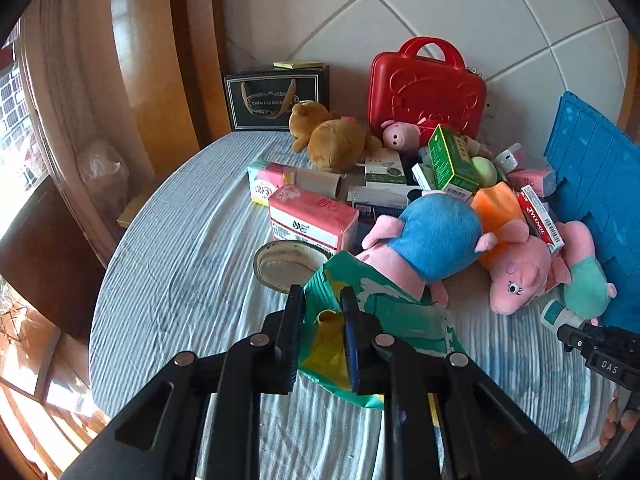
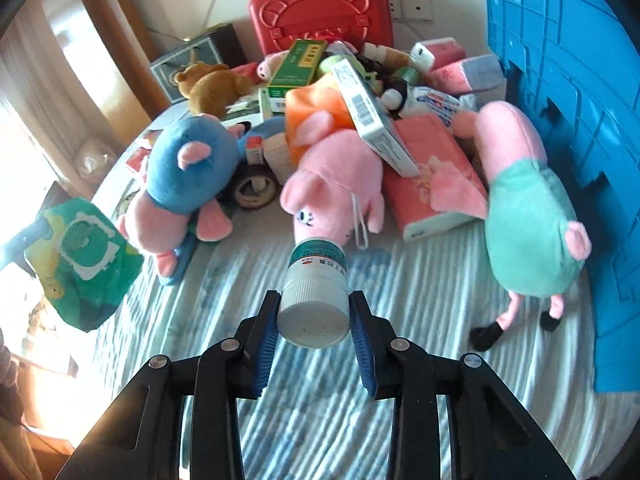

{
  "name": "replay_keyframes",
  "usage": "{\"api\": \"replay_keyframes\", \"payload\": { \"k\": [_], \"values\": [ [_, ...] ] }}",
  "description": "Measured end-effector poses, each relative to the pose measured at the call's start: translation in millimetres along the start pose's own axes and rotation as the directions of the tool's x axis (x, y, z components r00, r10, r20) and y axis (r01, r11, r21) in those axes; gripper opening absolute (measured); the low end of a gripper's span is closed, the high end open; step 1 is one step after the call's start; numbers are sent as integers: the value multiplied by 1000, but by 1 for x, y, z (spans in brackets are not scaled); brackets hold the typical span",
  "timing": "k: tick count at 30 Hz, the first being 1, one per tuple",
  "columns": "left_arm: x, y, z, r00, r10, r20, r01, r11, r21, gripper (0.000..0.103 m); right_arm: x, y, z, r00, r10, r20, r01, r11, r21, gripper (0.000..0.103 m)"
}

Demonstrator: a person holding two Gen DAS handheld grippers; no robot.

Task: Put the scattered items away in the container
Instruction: 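Lift the wipes pack and pill bottle and carry both over the blue bin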

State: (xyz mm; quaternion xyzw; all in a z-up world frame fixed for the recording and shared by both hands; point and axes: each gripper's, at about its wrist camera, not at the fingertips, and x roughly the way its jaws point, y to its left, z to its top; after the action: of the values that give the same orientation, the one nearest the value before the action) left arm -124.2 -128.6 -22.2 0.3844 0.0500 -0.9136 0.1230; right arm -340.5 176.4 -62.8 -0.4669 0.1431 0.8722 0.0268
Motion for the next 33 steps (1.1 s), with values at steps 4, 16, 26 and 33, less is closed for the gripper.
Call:
{"api": "replay_keyframes", "payload": {
  "k": [4, 16, 26, 33],
  "values": [
    [-18, -23, 14, 998, 10, 57, -11, 1000, 15, 18, -19, 4, 0, 999, 33, 40, -31, 999, -34, 34],
    [-32, -98, 24, 993, -64, 94, 56, 994, 92, 18, -90, 14, 27, 984, 6, 176, 16, 992, -124, 34],
    [-61, -147, 50, 966, -203, 161, 174, 968, 179, 18, -157, 17, 42, 942, -121, 314, 145, 988, -54, 34],
    [-92, -191, 60, 949, -240, 206, 195, 956, 219, 18, -202, -6, 42, 909, -166, 381, 185, 983, -15, 34]
  ]
}}
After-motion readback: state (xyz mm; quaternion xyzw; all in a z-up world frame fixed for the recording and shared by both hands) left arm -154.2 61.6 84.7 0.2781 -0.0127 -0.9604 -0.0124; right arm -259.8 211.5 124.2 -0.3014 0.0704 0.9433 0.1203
